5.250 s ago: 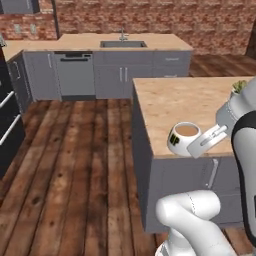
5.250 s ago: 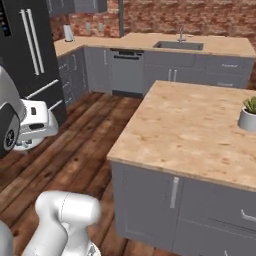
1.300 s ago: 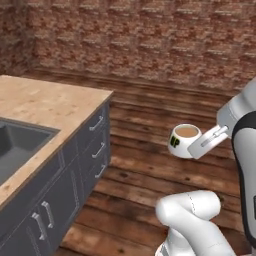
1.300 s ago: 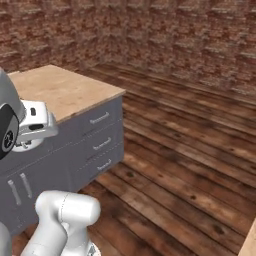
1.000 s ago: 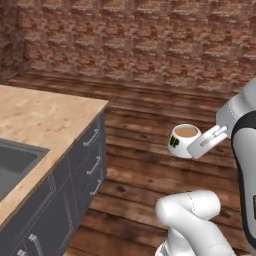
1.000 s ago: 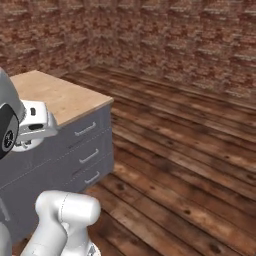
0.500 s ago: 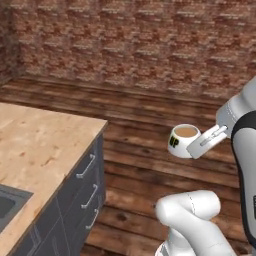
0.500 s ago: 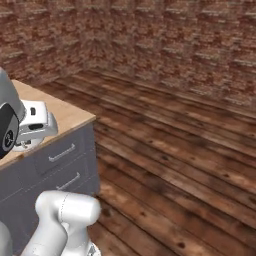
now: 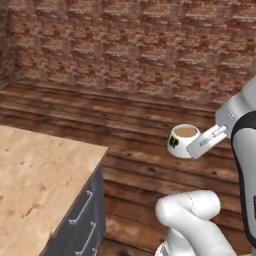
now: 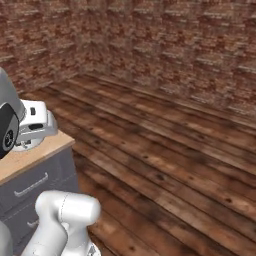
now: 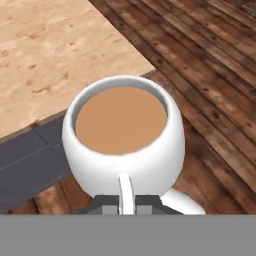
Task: Pick the cup of tea, navigate to the dining table, and place it on the saucer.
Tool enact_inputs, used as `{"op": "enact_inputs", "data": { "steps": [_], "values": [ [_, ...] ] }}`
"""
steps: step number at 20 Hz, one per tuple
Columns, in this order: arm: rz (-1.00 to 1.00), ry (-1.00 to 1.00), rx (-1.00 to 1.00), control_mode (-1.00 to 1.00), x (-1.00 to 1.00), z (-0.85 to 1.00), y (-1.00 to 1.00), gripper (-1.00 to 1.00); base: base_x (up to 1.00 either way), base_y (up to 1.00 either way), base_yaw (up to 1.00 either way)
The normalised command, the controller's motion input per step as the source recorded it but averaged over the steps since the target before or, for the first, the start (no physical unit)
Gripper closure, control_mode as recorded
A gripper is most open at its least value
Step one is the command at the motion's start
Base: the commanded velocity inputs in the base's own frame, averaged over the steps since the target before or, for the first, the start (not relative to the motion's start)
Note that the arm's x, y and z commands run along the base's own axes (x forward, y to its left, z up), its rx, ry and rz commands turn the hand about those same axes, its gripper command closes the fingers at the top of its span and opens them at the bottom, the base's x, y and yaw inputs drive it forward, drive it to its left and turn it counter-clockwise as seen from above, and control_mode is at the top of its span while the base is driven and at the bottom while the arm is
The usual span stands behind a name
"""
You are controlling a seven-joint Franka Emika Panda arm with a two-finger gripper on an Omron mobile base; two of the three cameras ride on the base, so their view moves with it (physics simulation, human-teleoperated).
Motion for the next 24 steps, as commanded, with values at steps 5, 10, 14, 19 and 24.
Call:
{"op": "enact_inputs", "data": {
  "steps": [5,10,14,19,24],
  "values": [
    [0.0,0.0,0.0,1.0,0.0,0.0,0.0,1.0,1.0,0.0,0.08],
    [0.0,0.0,0.0,1.0,0.0,0.0,0.0,1.0,1.0,0.0,0.15],
    [0.0,0.0,0.0,1.0,0.0,0.0,0.0,1.0,1.0,0.0,0.28],
    [0.0,0.0,0.0,1.0,0.0,0.0,0.0,1.0,1.0,0.0,0.38],
    [0.0,0.0,0.0,1.0,0.0,0.0,0.0,1.0,1.0,0.0,0.4]
  ]
}}
